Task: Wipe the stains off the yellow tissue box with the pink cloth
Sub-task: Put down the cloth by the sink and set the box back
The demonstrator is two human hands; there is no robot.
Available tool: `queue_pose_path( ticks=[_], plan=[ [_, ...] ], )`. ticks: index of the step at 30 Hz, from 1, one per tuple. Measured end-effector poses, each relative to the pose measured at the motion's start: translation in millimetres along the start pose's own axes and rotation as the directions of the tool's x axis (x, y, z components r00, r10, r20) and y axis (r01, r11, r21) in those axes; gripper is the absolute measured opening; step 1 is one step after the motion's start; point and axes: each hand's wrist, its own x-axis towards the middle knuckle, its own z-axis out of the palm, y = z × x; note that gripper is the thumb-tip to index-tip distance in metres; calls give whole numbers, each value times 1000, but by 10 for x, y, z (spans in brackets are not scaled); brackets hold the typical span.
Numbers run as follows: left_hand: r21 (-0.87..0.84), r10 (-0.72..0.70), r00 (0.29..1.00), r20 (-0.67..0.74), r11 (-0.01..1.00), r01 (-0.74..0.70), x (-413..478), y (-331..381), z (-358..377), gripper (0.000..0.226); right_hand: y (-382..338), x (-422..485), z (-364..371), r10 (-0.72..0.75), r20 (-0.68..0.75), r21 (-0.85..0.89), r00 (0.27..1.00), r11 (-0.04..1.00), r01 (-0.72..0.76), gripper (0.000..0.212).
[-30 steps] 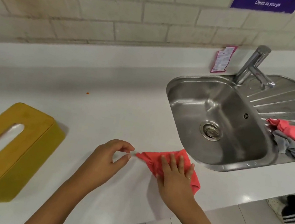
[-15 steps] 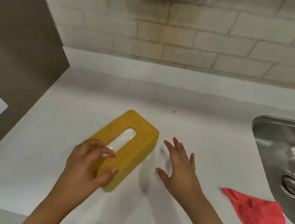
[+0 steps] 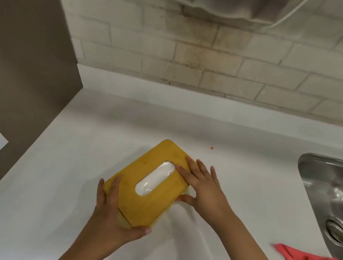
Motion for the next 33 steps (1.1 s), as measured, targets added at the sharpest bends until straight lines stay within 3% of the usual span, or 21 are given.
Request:
queue_pose_path(
  ticks=[4,8,11,17,24,33],
  plan=[
    [-247,54,998,-19,967,-57,472,30,-134,133,32,310,4,58,-35,58,998,997,-56,75],
    [-252,64,996,-60,965,-77,960,52,-209,116,141,677,-56,112,-116,107,987,989,-100,68],
    [-346,70,998,-6,936,-68,1324,130,-236,109,296,923,-120,103,-126,106,987,990,-89,60],
    [-476,70,996,48,878,-39,1908,334,-135,104,615,1312,-216,163,-120,92,979,984,-152,64],
    [-434,37,993,113,901,16,2358,639,-79,107,954,1472,-344,224,-126,90,966,973,-214,54],
    [-292,48,978,204,956,14,2760,1056,68,103,1397,1301,-519,351,-65,189,934,924,-333,65]
  ],
)
